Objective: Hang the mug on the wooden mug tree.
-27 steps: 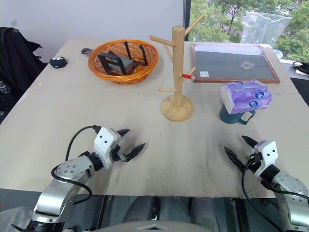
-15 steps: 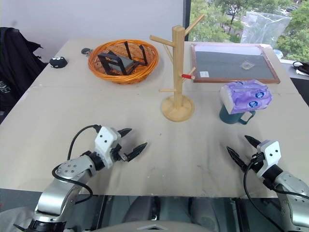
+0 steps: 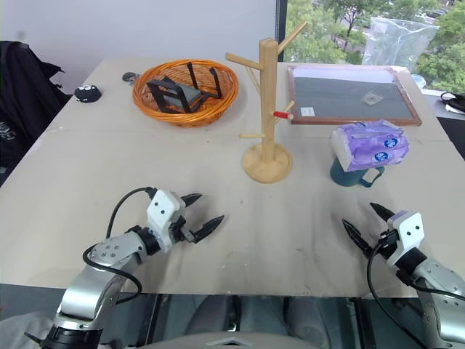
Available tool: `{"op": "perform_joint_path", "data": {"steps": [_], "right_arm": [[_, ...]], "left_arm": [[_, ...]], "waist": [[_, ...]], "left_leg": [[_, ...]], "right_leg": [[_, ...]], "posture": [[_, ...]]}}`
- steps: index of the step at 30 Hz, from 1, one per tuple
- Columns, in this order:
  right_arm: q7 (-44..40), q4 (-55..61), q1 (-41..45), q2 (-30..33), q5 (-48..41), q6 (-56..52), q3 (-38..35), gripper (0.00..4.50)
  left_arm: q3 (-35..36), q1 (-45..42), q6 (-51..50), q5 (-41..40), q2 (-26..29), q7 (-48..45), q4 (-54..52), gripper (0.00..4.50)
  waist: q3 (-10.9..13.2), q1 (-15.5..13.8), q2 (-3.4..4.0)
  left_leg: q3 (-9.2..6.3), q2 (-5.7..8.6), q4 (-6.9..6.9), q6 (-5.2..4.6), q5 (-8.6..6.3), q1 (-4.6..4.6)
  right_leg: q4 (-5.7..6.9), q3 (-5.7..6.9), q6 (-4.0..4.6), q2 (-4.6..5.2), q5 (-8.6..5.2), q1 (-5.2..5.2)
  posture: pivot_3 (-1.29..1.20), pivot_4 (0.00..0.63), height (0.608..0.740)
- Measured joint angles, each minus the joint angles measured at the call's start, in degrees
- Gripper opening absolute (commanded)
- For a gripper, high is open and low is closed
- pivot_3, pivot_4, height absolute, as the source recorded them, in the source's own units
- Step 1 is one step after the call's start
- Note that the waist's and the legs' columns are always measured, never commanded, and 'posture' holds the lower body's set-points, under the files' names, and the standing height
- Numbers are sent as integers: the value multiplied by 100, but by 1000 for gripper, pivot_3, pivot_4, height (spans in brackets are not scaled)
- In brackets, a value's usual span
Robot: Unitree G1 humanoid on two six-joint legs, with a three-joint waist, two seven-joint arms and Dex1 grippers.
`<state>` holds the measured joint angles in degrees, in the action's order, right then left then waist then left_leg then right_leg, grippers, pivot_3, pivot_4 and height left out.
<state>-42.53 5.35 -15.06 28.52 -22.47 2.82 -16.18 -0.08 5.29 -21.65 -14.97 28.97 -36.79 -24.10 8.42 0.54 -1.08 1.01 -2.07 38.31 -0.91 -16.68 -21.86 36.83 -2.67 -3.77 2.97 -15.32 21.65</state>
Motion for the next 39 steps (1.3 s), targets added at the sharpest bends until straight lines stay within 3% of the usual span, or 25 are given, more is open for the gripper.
{"op": "perform_joint_path", "data": {"steps": [8, 14, 23, 29, 33, 36, 37, 39], "right_arm": [[633, 1796, 794, 232, -32, -484, -23, 4476], [839, 2236, 1183, 575, 77, -893, -26, 4476], [1270, 918, 2319, 720, 1552, -926, 781, 4476], [1439, 641, 2507, 670, 1789, -1009, 845, 4476], [1433, 641, 2533, 654, 1801, -1003, 858, 2941], [1431, 654, 2533, 632, 1801, -1004, 874, 1476], [1429, 660, 2533, 631, 1801, -1004, 877, 1176], [1430, 697, 2531, 632, 1802, -1003, 876, 87]], "left_arm": [[-78, -893, -255, -670, 236, -708, -293, 4500], [-191, -1402, -641, -984, 287, -799, -461, 4500], [-458, -1749, -834, -1105, 290, -732, -682, 4500], [-394, -1708, -915, -1158, 360, -634, -850, 4500], [-255, -1617, -932, -1224, 474, -611, -975, 4500], [-255, -1608, -932, -1228, 480, -592, -975, 4500], [-255, -1608, -932, -1229, 480, -590, -975, 4500], [-255, -1612, -932, -1234, 479, -584, -975, 4500]], "waist": [[0, -17, 0], [3, -31, -2], [3, 12, -1], [4, 5, -1], [4, 10, -1], [4, 2, -1], [4, 3, -1], [5, 7, 0]], "left_leg": [[-11, 0, 1, 2, 1, -6], [-8, 5, 8, 1, 1, -11], [-3, 4, 5, 4, 2, -12], [-6, 3, 4, 4, 3, -14], [-6, 3, 4, 3, 2, -12], [-6, 3, 5, 3, 2, -13], [-6, 3, 5, 3, 2, -13], [-6, 3, 4, 3, 2, -13]], "right_leg": [[0, 9, -1, -2, 0, 1], [-3, 6, -3, 1, 1, 1], [-3, 1, -1, -4, 1, 6], [-4, 3, -1, -3, 1, 8], [-2, 3, -1, -4, 1, 7], [-3, 3, -1, -3, 1, 7], [-3, 3, -1, -3, 1, 7], [-3, 3, -1, -4, 1, 7]], "posture": [[0, 150, 737], [0, 150, 737], [0, 150, 737], [0, 150, 737], [0, 150, 737], [0, 150, 737], [0, 150, 737], [0, 150, 737]]}}
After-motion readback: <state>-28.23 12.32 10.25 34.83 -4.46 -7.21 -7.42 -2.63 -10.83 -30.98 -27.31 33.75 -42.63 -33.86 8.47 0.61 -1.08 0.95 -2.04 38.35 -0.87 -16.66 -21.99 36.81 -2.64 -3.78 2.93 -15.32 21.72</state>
